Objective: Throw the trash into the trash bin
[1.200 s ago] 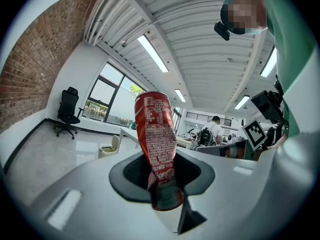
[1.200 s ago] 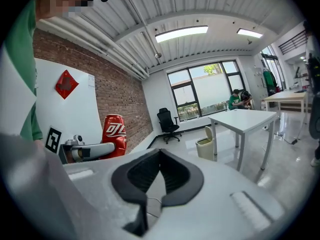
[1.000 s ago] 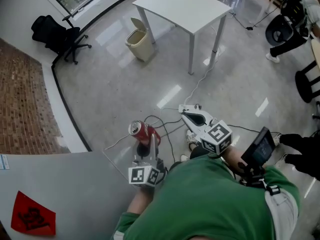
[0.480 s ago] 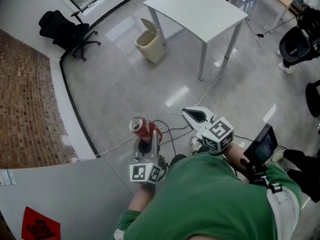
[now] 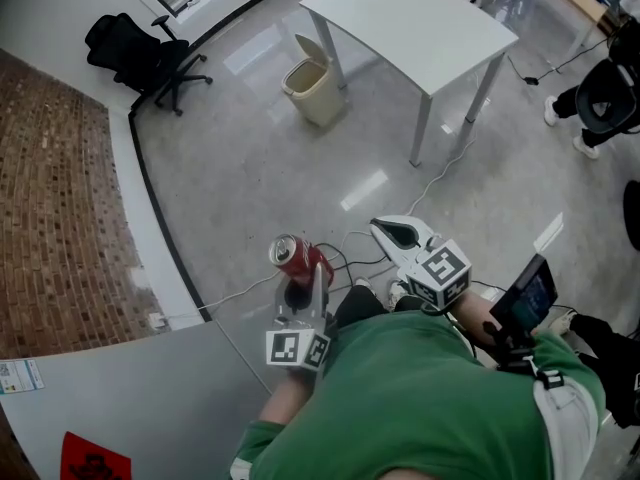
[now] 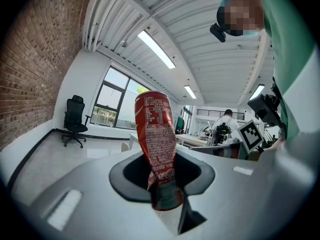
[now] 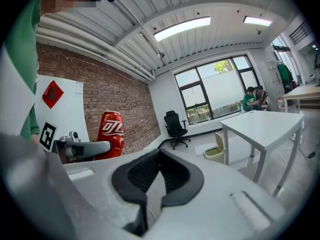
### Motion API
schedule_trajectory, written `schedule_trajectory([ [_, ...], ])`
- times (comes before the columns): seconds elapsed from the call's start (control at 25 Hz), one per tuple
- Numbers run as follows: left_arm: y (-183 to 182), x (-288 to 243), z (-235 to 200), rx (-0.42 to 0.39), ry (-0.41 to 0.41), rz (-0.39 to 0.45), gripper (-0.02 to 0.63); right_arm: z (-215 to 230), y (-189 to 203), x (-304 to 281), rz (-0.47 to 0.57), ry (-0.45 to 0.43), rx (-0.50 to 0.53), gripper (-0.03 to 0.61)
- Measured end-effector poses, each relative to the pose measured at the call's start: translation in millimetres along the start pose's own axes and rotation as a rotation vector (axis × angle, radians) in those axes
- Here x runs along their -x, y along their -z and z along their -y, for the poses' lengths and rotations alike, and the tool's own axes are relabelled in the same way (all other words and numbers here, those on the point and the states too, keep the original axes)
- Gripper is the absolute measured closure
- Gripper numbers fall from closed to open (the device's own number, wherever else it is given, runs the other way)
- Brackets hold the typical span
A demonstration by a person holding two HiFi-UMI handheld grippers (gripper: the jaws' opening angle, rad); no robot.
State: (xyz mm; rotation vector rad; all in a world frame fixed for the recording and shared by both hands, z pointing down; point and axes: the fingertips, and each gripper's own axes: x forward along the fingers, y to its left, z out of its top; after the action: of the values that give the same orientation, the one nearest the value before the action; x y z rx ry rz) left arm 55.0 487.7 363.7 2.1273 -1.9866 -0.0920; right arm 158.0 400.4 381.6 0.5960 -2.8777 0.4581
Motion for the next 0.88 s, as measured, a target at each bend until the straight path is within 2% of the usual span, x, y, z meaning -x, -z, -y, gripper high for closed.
schedule_trajectory([
  [0.24, -3, -24, -26, 0.008, 0.029, -0.013, 0.505, 15, -7, -27, -0.007, 0.051, -0.027, 0.575],
  [0.52, -27, -52, -65, 0.008, 0.076, 0.023, 0.505, 21, -31, -71, 0.031, 0.083, -0.003, 0.575],
  [0.88, -28, -50, -107, 0.030, 0.097, 0.013, 0.505, 9, -29, -109, 0.023, 0.112, -0.021, 0.575],
])
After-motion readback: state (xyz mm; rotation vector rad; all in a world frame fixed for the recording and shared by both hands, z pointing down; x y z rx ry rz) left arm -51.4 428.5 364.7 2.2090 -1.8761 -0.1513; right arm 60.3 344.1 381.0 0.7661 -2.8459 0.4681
